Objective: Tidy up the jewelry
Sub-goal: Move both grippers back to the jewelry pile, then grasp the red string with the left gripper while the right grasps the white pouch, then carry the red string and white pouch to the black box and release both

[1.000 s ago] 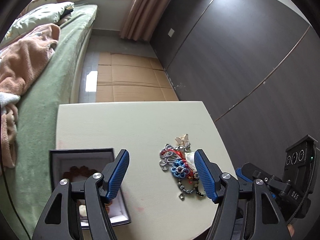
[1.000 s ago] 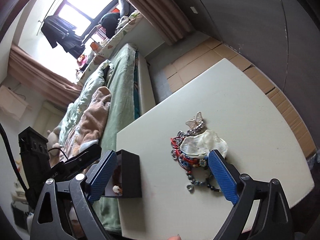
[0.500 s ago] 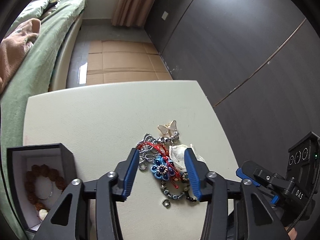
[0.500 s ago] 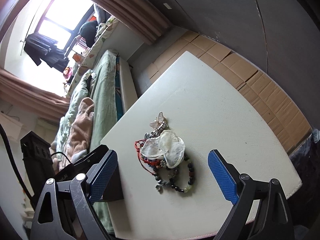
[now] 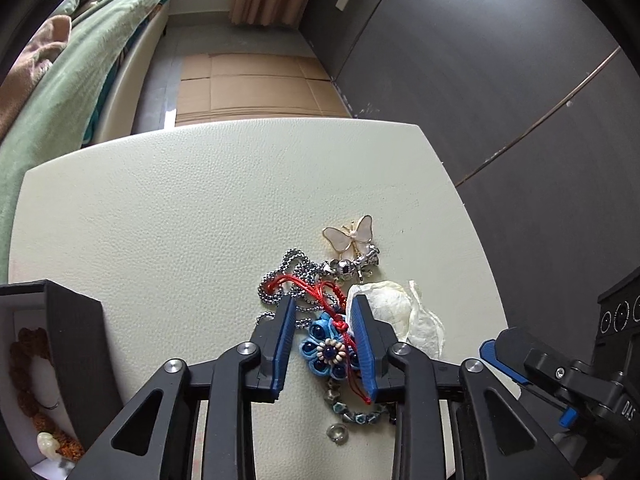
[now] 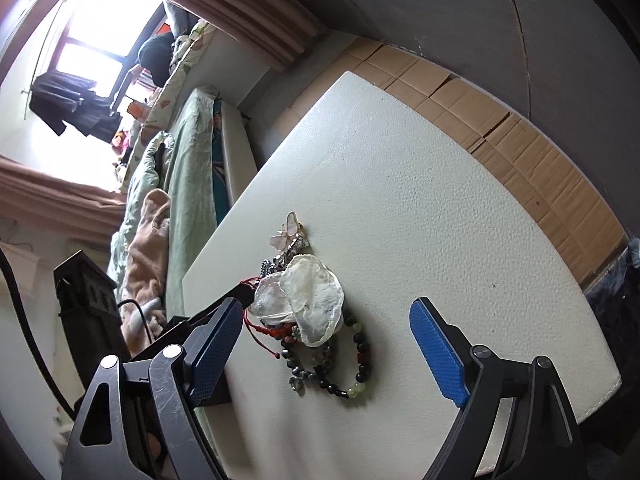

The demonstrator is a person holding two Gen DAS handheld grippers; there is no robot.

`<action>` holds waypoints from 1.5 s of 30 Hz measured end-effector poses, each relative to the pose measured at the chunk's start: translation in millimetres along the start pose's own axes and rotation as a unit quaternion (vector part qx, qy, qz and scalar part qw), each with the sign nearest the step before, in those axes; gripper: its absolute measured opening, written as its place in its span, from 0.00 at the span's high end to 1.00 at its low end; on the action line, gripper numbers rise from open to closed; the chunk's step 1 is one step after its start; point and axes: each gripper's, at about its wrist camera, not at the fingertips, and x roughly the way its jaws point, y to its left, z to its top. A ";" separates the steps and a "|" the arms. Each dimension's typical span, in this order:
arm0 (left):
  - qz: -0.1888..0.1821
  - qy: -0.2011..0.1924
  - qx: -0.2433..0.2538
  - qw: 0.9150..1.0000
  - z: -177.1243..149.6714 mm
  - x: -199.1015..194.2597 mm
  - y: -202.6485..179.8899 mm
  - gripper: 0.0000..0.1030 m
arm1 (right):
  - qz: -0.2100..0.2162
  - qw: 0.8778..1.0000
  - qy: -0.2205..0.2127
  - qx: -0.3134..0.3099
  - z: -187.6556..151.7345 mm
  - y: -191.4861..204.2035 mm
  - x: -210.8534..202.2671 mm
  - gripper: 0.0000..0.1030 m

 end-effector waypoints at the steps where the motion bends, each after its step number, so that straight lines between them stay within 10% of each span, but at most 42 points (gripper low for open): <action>1: -0.007 0.003 -0.004 1.000 0.0 0.9 0.8 0.94 | 0.000 1.000 0.001 0.000 -0.5 0.6 1.2 0.16; 20: -0.052 -0.040 -0.008 0.998 0.1 -53.7 16.2 0.94 | -0.069 0.996 0.015 -0.057 -6.5 26.8 39.1 0.26; 22: -0.054 -0.045 -0.010 0.997 -0.2 -61.1 20.1 0.94 | -0.079 0.995 0.014 -0.066 -6.5 31.9 42.7 0.34; 26: -0.059 -0.059 -0.013 0.996 -0.5 -77.8 27.5 0.95 | -0.080 0.994 0.023 -0.069 -8.1 35.7 48.2 0.83; 40: -0.056 -0.101 -0.020 0.993 -14.4 -136.0 65.2 0.95 | -0.037 0.993 -0.053 -0.099 -20.3 69.4 6.4 0.85; 45: -0.051 -0.110 -0.032 0.992 -20.5 -150.0 84.4 0.95 | -0.094 0.991 -0.049 -0.083 -17.6 65.7 14.8 0.85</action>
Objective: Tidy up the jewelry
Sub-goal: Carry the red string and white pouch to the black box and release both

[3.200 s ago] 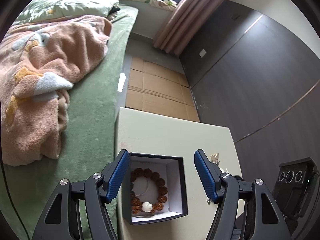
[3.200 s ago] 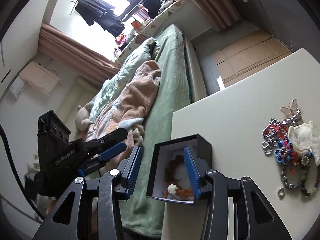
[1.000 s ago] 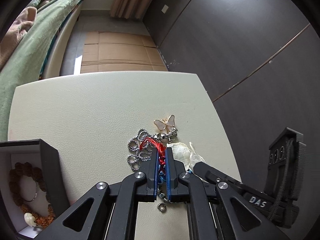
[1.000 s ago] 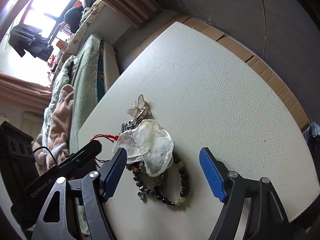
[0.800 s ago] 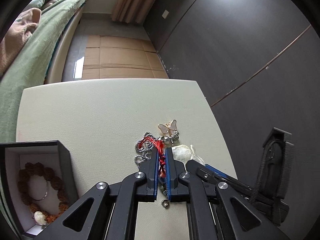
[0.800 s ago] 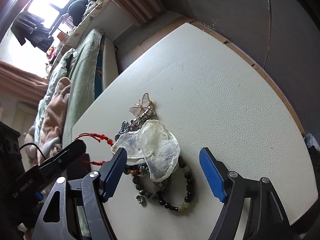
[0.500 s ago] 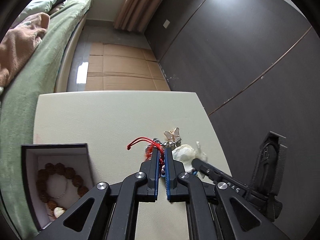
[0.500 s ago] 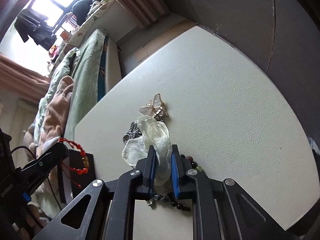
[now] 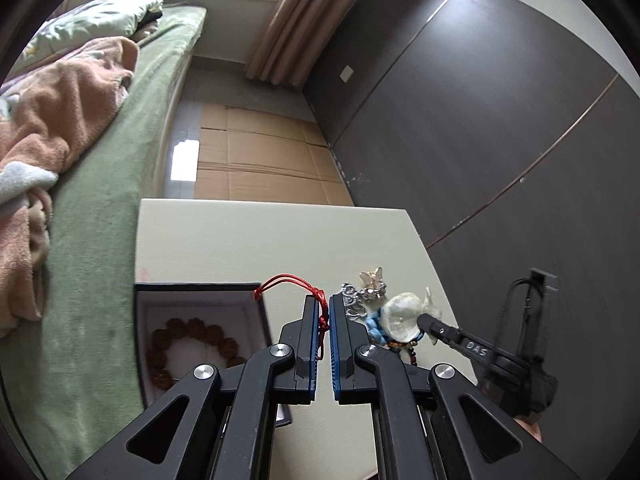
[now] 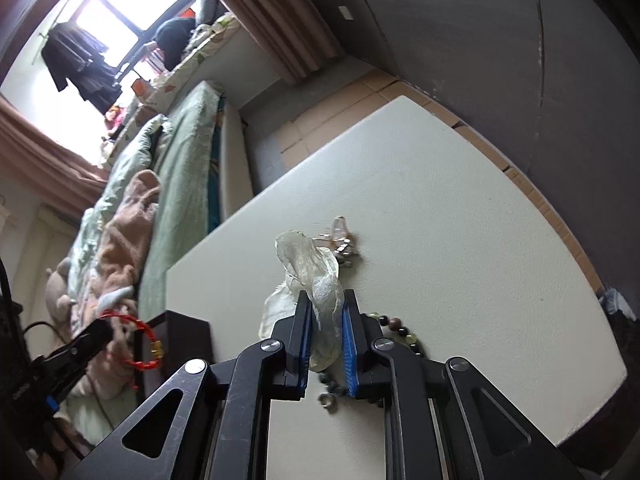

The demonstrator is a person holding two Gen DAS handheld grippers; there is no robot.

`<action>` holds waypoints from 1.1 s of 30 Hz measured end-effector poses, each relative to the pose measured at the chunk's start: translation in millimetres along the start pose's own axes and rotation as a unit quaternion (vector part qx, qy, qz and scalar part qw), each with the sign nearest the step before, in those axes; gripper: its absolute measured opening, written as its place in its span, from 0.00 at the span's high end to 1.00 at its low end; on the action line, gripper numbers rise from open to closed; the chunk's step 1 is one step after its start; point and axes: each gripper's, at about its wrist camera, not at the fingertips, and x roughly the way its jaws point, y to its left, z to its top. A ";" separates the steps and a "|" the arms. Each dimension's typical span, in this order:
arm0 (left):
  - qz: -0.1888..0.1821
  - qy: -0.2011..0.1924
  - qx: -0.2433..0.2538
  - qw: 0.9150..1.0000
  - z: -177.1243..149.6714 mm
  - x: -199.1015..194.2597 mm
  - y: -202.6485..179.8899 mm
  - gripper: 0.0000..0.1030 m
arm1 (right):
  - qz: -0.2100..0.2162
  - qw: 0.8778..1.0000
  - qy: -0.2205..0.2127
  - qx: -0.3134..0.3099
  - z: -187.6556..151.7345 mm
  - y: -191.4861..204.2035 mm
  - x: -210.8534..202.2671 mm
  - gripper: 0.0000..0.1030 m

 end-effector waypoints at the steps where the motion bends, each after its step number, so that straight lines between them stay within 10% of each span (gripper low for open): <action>1: 0.001 -0.002 -0.003 1.000 -0.3 -3.2 4.1 0.95 | -0.023 1.000 0.006 0.003 -0.2 -3.6 5.3 0.85; 13: 0.003 -0.015 -0.013 1.000 -1.1 -25.2 23.2 0.95 | -0.080 0.995 0.052 0.018 -1.3 -16.2 27.8 0.81; 17: 0.003 -0.015 -0.011 1.000 -1.0 -25.9 23.4 0.95 | -0.088 0.994 0.064 0.018 -1.8 -16.1 32.4 0.55; 23: 0.005 -0.013 -0.010 1.000 -0.8 -25.0 23.4 0.95 | -0.104 0.994 0.018 -0.015 -0.4 -6.7 18.2 0.55; 27: 0.006 -0.010 -0.007 1.000 -0.6 -23.0 22.6 0.95 | -0.101 0.994 0.015 -0.042 -0.7 0.4 17.4 0.90; 33: 0.006 -0.013 -0.005 1.000 0.2 -26.7 20.6 0.95 | -0.061 0.997 0.024 -0.029 -1.7 -2.4 19.1 0.97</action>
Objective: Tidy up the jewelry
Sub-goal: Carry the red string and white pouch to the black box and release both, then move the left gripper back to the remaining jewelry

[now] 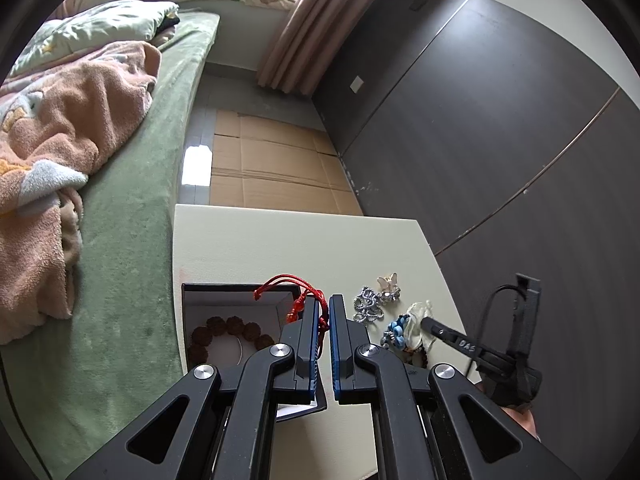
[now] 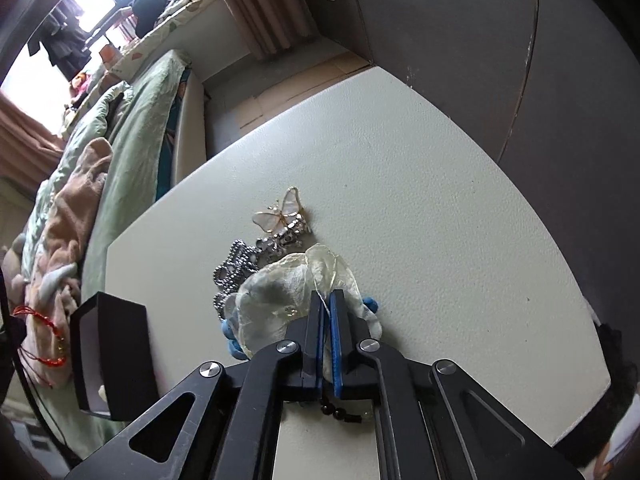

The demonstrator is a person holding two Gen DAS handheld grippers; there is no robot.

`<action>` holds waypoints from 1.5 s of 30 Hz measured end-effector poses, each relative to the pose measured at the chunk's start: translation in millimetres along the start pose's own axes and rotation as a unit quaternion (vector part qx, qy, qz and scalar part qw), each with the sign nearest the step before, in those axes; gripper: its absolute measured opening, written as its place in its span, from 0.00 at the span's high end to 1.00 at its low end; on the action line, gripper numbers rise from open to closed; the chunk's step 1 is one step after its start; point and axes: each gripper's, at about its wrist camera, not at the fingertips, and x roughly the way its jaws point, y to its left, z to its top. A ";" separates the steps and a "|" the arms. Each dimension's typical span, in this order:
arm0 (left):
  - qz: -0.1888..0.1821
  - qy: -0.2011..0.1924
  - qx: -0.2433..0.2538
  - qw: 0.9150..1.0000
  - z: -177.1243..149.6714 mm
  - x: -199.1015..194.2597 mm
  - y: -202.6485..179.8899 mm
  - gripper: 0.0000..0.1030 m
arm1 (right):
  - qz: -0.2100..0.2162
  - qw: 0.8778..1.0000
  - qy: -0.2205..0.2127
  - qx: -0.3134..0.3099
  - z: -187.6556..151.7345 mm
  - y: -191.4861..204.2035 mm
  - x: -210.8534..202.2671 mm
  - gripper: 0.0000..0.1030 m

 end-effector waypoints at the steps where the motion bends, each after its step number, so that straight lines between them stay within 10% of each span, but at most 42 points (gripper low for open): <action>1: 0.000 -0.001 0.000 1.000 0.3 -1.5 -0.1 0.95 | 0.014 1.000 -0.009 -0.001 0.5 1.8 -5.2 0.97; 15: 0.016 0.027 -0.028 0.999 -4.2 -0.6 24.2 0.94 | 0.244 0.964 -0.095 -0.037 -6.4 51.7 -76.4 0.97; 17: 0.022 0.031 -0.037 0.999 -3.3 0.3 29.3 0.85 | 0.265 0.958 -0.097 -0.047 -9.6 62.2 -79.6 0.97; 19: 0.022 0.024 -0.044 0.999 -2.4 -2.7 32.8 0.41 | 0.286 0.952 -0.095 -0.058 -13.1 74.1 -79.8 0.97; 21: 0.019 0.004 -0.051 0.999 -0.6 -10.5 35.5 0.27 | 0.298 0.948 -0.094 -0.068 -16.9 87.7 -78.8 0.97; 31: 0.038 -0.029 -0.072 0.996 9.0 -27.0 51.6 0.27 | 0.344 0.935 -0.033 -0.083 -32.3 136.1 -42.0 0.97; 35: 0.032 -0.034 -0.074 0.996 12.1 -26.7 49.2 0.27 | 0.329 0.939 0.050 -0.083 -36.5 150.9 -6.1 0.64; 45: 0.023 -0.027 -0.038 0.999 12.5 -7.2 11.8 0.27 | 0.273 0.959 -0.003 -0.073 -29.0 102.6 -39.7 0.23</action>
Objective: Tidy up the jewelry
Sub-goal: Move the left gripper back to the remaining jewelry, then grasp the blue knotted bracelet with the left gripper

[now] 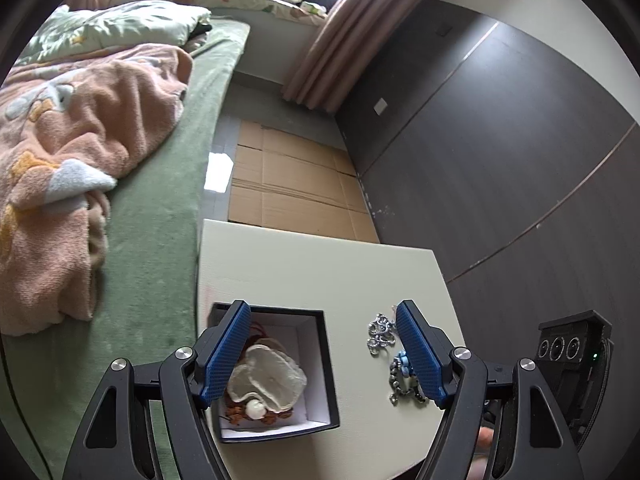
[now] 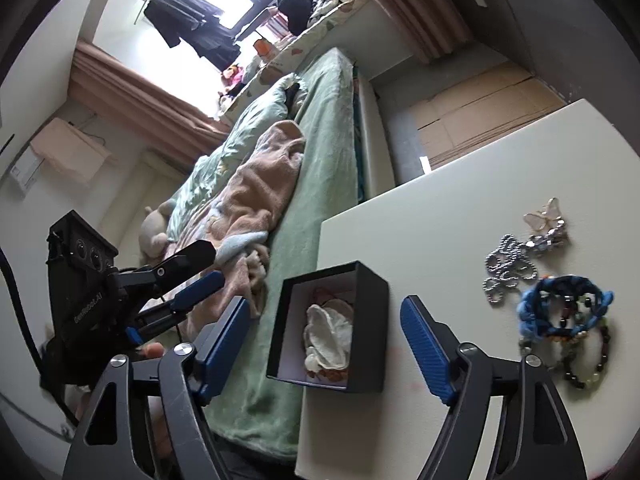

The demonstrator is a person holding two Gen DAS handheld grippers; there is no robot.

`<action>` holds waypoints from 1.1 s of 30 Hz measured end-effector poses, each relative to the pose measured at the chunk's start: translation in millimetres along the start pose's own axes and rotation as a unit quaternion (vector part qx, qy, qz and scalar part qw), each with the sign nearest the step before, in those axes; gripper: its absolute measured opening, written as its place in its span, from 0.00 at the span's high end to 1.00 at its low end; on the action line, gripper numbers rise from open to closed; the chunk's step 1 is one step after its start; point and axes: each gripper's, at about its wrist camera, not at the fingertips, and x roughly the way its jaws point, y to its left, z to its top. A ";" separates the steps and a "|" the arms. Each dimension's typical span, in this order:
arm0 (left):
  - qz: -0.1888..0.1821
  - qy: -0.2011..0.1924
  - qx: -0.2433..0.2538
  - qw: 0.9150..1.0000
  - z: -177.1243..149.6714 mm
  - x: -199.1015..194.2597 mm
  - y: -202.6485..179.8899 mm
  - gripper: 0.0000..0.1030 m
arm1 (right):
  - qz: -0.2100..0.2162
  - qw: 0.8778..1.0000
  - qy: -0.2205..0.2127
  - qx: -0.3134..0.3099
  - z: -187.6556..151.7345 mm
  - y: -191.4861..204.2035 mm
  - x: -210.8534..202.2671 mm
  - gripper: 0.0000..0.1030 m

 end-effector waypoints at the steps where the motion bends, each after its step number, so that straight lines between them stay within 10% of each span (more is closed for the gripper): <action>1: -0.001 0.003 0.005 1.000 -1.2 3.5 -4.8 0.27 | -0.006 1.000 0.001 0.003 0.5 -3.5 -5.2 0.23; 14: -0.004 0.038 0.079 0.996 -19.9 48.1 -72.0 0.27 | -0.102 0.992 -0.020 0.077 7.5 -81.8 -82.2 0.12; 22: 0.004 0.092 0.119 0.989 -41.9 95.2 -105.9 0.53 | -0.132 0.982 -0.025 0.136 4.7 -125.0 -100.5 0.12; 33: 0.034 0.147 0.149 0.977 -69.8 149.8 -127.0 0.61 | -0.133 0.976 -0.042 0.166 4.1 -156.7 -120.1 0.13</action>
